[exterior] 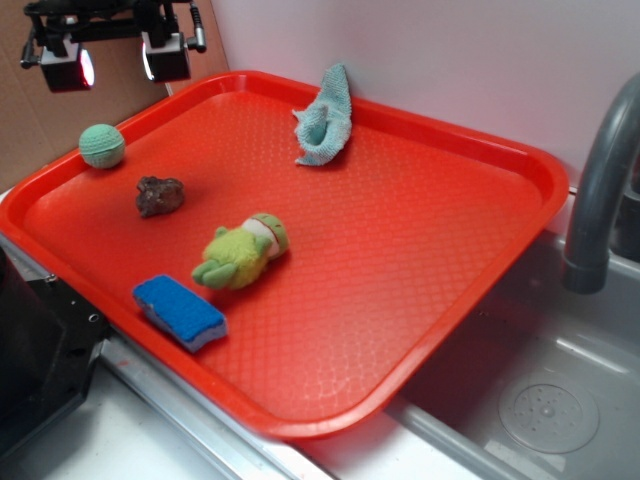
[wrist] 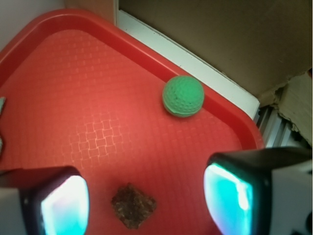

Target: Grab the green ball.

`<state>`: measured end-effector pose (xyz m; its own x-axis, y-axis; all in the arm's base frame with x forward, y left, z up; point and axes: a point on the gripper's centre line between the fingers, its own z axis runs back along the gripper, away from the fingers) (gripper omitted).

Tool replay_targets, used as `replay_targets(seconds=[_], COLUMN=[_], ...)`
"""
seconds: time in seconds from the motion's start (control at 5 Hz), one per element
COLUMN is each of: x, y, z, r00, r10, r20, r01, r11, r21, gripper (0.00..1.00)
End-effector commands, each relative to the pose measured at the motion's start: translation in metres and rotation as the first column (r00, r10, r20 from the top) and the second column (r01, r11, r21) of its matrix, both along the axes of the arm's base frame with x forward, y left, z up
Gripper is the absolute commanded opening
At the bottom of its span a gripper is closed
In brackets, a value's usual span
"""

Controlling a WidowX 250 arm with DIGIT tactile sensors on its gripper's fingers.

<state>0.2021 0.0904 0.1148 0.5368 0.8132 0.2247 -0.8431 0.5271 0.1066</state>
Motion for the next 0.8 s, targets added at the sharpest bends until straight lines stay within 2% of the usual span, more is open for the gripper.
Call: replay_targets(seconds=[0.0, 0.2, 0.4, 0.6], x=[-0.007, -0.011, -0.018, -0.018], y=[0.049, 0.065, 0.082, 0.091], z=[-0.029, -0.042, -0.057, -0.074], r00=[0.974, 0.97, 0.964, 0.959], r10=[0.187, 0.211, 0.247, 0.271], r20=[0.127, 0.123, 0.1, 0.081], r01=[-0.206, -0.23, -0.256, -0.276], r11=[0.965, 0.959, 0.962, 0.959], r21=[0.162, 0.169, 0.094, 0.058], gripper=[1.0, 1.0, 1.0, 1.0])
